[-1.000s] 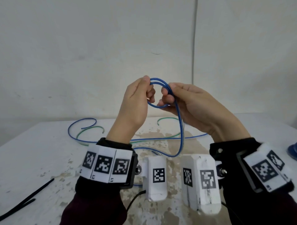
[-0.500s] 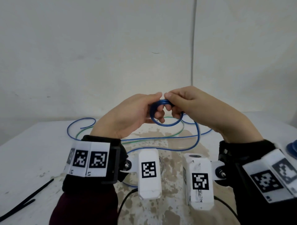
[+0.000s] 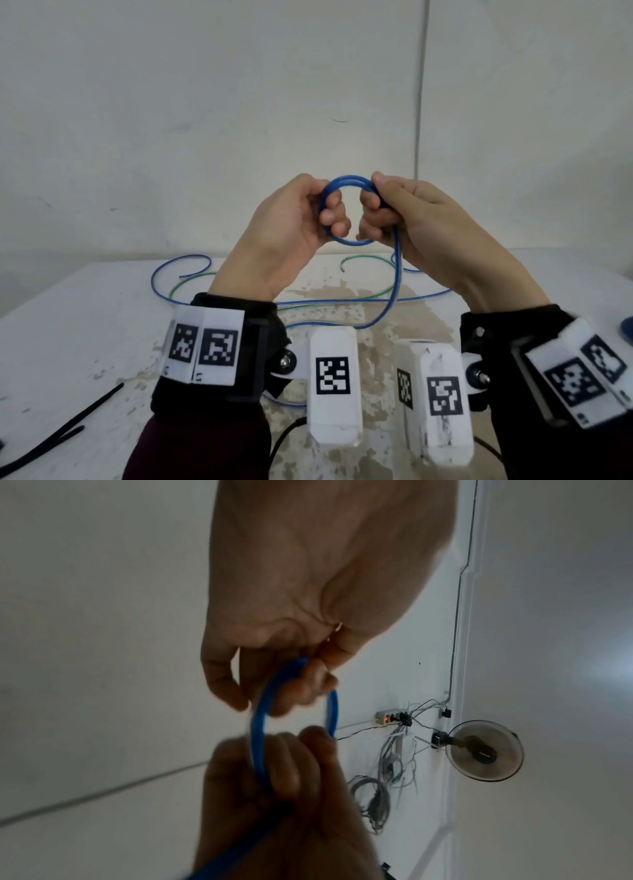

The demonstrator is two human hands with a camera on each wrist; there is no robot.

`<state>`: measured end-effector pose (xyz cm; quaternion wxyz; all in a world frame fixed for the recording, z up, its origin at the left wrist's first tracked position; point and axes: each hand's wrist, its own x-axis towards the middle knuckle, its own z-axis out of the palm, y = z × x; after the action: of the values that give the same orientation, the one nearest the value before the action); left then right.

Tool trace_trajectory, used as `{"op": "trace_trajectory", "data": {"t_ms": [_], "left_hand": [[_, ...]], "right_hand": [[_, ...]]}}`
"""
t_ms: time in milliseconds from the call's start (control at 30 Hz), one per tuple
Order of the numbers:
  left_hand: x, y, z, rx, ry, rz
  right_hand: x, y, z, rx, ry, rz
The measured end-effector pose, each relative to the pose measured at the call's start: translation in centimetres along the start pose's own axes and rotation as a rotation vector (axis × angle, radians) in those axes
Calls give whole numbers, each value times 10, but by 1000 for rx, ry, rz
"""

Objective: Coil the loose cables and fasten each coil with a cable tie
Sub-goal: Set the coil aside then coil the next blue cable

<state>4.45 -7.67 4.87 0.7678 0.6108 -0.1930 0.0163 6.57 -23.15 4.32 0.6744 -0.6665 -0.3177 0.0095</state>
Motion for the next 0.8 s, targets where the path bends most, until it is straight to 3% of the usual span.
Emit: {"op": "trace_trajectory", "data": {"t_ms": [133, 333, 467, 700, 800], "left_hand": [[-3, -3, 1, 103, -105, -89], [-1, -4, 3, 77, 17, 46], [0, -1, -2, 35, 51, 41], [-2, -8, -3, 310, -71, 42], [-4, -7, -8, 393, -77, 118]], "right_hand": [[-4, -2, -4, -246, -18, 7], [0, 2, 1, -36, 44, 29], [1, 4, 2, 60, -1, 29], [-3, 1, 1, -298, -30, 36], [-5, -1, 5, -240, -49, 58]]}}
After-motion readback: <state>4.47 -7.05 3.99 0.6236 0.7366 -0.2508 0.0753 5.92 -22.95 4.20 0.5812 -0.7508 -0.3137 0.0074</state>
